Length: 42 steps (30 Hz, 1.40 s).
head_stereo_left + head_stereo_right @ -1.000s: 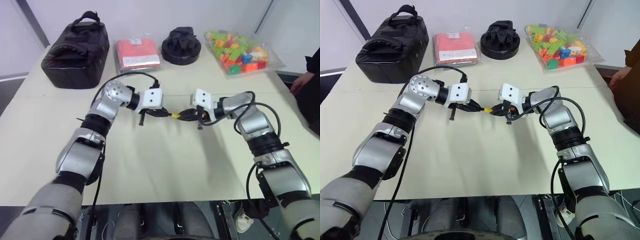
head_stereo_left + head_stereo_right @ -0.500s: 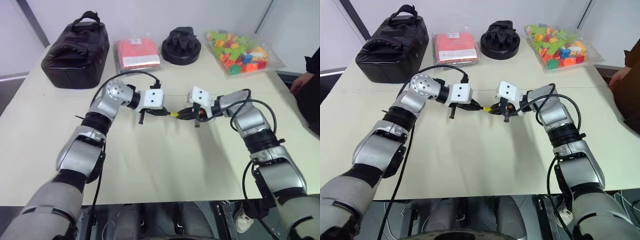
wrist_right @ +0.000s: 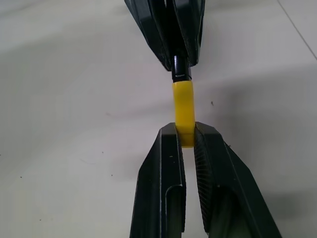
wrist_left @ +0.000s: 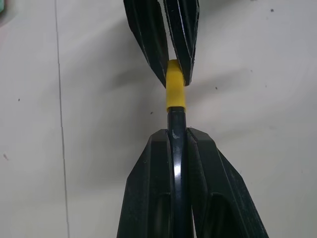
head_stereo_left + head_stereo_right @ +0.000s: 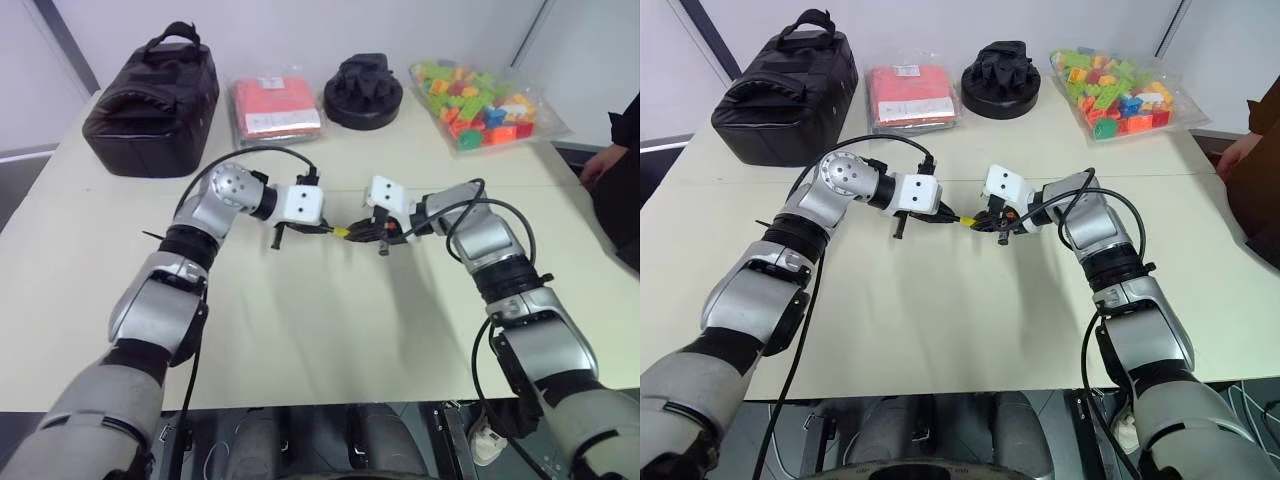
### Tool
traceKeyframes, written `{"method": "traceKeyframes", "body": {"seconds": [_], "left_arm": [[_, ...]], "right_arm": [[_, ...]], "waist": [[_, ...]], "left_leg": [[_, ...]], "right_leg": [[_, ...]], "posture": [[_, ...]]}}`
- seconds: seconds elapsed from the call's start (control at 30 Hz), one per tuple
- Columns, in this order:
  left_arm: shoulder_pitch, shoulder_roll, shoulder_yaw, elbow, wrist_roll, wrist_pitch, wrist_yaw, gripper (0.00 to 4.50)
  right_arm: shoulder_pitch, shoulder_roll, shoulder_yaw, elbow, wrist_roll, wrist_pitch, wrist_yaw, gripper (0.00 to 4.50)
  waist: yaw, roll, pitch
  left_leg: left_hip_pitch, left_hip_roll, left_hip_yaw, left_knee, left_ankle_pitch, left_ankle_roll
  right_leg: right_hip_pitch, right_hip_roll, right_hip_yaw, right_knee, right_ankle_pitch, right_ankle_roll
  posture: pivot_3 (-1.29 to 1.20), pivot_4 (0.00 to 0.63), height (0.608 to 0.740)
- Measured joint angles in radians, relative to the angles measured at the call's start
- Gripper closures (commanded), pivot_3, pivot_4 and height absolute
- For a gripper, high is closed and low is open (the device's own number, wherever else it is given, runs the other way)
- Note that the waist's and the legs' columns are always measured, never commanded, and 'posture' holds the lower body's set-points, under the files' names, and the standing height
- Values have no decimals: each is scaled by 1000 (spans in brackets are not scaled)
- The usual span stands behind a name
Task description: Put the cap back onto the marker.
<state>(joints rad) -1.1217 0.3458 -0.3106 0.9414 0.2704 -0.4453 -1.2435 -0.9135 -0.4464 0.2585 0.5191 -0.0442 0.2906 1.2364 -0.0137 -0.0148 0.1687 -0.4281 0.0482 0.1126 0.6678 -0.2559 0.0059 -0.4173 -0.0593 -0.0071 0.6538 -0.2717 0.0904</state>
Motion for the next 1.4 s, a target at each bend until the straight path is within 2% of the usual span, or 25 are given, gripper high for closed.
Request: {"method": "traceKeyframes", "body": {"seconds": [0.27,0.47,0.63,0.83,1.4], "left_arm": [[0,0,5,0,11,1,5,4500],[1,-11,56,0,-53,110,-43,4500],[1,-10,72,-6,-65,119,-60,4500],[12,-10,73,-46,-70,151,-85,4500],[15,-14,69,-50,-62,159,-67,4500]], "right_arm": [[-9,9,-2,15,-6,0,0,4455],[-9,9,-28,6,-4,-11,7,4455],[-1,1,-36,-28,-4,-14,6,4455],[30,-11,-36,-87,-5,-9,4,4455],[30,-3,-35,-93,-8,21,-14,4455]], "waist": [[0,0,0],[-1,0,0],[-1,0,0],[-1,0,0],[-1,0,0]], "left_leg": [[0,0,0,0,0,0],[0,0,0,0,0,0],[0,0,0,0,0,0],[0,0,0,0,0,0],[0,0,0,0,0,0]], "right_leg": [[0,0,0,0,0,0],[0,0,0,0,0,0],[0,0,0,0,0,0],[0,0,0,0,0,0],[-1,0,0,0,0,0]], "posture": [[0,150,740],[0,150,740],[0,150,740],[0,150,740],[0,150,740]]}}
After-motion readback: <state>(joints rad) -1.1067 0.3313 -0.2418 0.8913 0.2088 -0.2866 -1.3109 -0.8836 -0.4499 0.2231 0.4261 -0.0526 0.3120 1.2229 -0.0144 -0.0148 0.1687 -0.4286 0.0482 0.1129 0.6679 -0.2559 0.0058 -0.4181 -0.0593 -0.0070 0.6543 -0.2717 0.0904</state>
